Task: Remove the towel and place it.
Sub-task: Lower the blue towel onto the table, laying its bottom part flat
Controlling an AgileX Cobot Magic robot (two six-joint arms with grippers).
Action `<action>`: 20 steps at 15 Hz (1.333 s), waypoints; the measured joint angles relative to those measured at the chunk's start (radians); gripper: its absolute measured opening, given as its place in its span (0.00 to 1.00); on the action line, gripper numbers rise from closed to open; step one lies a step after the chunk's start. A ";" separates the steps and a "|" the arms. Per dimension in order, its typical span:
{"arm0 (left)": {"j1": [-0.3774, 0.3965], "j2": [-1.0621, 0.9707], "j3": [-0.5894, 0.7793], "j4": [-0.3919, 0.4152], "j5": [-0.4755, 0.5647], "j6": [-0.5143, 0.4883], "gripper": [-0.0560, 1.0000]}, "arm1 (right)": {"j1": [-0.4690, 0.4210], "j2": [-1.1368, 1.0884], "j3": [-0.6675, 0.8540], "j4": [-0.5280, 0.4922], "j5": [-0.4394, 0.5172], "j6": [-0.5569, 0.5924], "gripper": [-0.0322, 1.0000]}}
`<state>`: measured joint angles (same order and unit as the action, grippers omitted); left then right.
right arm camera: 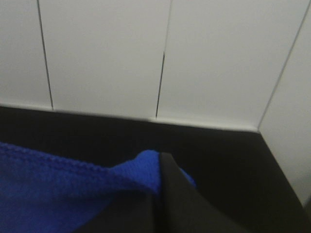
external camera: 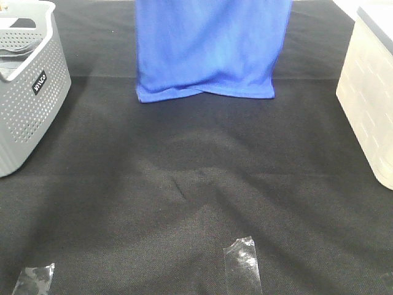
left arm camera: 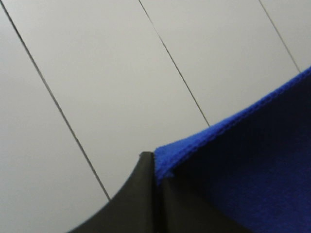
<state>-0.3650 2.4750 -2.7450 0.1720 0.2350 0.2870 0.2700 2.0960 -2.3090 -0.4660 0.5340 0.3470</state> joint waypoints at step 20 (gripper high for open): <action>-0.063 -0.662 0.731 -0.257 0.983 -0.148 0.05 | 0.000 -0.493 0.509 0.575 0.689 -0.383 0.06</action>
<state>-0.4280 1.8130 -2.0140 -0.0850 1.2180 0.1390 0.2700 1.6030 -1.8000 0.1090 1.2230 -0.0360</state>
